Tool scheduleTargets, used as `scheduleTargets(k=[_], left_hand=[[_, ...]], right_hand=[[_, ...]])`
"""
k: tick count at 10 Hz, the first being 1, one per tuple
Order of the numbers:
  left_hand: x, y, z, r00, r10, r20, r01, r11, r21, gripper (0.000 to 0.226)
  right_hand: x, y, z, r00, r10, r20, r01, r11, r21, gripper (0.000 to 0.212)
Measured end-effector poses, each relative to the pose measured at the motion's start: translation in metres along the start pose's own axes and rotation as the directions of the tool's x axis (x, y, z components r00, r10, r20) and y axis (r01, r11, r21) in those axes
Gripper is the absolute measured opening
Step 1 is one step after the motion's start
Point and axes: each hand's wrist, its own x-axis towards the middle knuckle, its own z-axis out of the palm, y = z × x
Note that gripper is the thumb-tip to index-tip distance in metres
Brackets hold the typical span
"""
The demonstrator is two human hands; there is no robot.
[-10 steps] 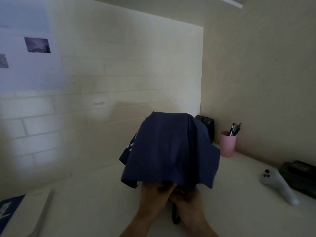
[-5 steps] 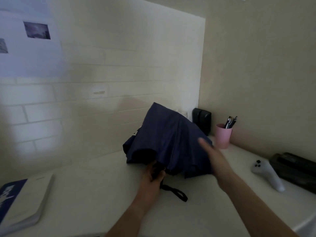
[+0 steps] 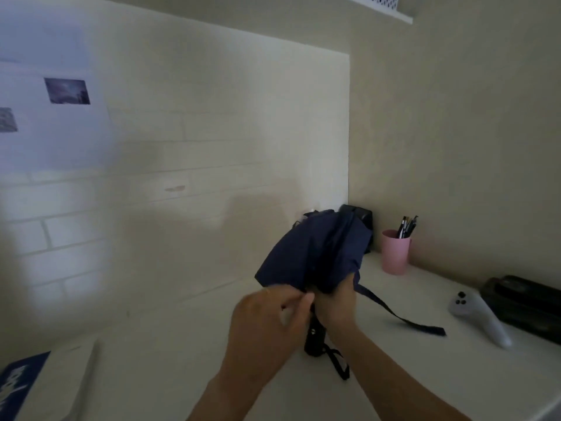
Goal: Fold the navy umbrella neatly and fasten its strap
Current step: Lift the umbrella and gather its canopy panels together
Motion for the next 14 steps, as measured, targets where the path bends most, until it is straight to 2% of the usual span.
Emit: scheduleTargets(k=[1, 2, 3, 4, 5, 6, 7, 8, 9, 10, 11, 12, 13, 14], left_hand=[[0.033, 0.0, -0.016, 0.966, -0.138, -0.22, 0.117, 0.987, -0.106, 0.089], [0.053, -0.015, 0.001, 0.913, -0.366, 0.178, 0.407, 0.804, -0.434, 0.141], [0.041, -0.031, 0.02, 0.884, -0.385, 0.264, 0.465, 0.673, -0.575, 0.114], [0.024, -0.043, 0.03, 0.883, -0.4, 0.246, 0.463, 0.65, -0.603, 0.081], [0.012, -0.053, 0.028, 0.869, -0.405, 0.284, 0.487, 0.605, -0.629, 0.079], [0.018, -0.038, 0.016, 0.888, -0.337, 0.312, 0.459, 0.606, -0.65, 0.069], [0.034, -0.017, 0.004, 0.922, -0.206, 0.326, 0.38, 0.642, -0.666, 0.061], [0.044, -0.014, -0.002, 0.917, -0.236, 0.321, 0.398, 0.558, -0.728, 0.096], [0.048, -0.012, -0.007, 0.911, -0.293, 0.289, 0.407, 0.539, -0.737, 0.104], [0.053, -0.008, -0.01, 0.928, -0.274, 0.25, 0.371, 0.679, -0.633, 0.105], [0.057, -0.012, -0.007, 0.895, -0.348, 0.278, 0.444, 0.752, -0.487, 0.131], [0.059, -0.017, -0.003, 0.831, -0.47, 0.297, 0.554, 0.651, -0.519, 0.105], [0.061, -0.022, -0.006, 0.795, -0.543, 0.269, 0.589, 0.589, -0.553, 0.041], [0.063, -0.028, -0.013, 0.808, -0.527, 0.263, 0.569, 0.583, -0.579, 0.023]], right_hand=[[-0.012, -0.014, -0.005, 0.988, -0.124, 0.093, 0.122, 0.992, 0.034, 0.044], [-0.031, -0.024, -0.004, 0.986, -0.077, 0.147, 0.053, 0.986, 0.161, 0.018], [-0.043, -0.011, -0.004, 0.959, -0.06, 0.276, -0.055, 0.919, 0.39, 0.029], [-0.048, -0.01, -0.01, 0.951, -0.119, 0.285, 0.052, 0.971, 0.233, 0.021], [-0.044, 0.007, -0.012, 0.954, -0.089, 0.288, 0.052, 0.989, 0.136, 0.078], [-0.04, -0.004, -0.011, 0.945, 0.015, 0.327, -0.127, 0.937, 0.326, 0.062], [-0.041, -0.019, -0.007, 0.907, 0.049, 0.418, -0.266, 0.837, 0.479, 0.055], [-0.041, -0.015, -0.007, 0.834, 0.126, 0.537, -0.466, 0.682, 0.564, 0.053], [-0.045, -0.013, -0.012, 0.839, 0.157, 0.521, -0.498, 0.61, 0.616, 0.035], [-0.051, -0.016, -0.01, 0.828, 0.164, 0.536, -0.547, 0.446, 0.709, 0.023], [-0.056, -0.012, -0.009, 0.835, 0.224, 0.502, -0.542, 0.493, 0.681, 0.032], [-0.066, -0.019, -0.012, 0.807, 0.247, 0.537, -0.586, 0.453, 0.672, 0.046], [-0.067, -0.004, -0.035, 0.845, -0.061, 0.531, -0.201, 0.884, 0.421, 0.11], [-0.053, 0.0, -0.059, 0.761, -0.363, 0.537, 0.427, 0.904, 0.007, 0.095]])
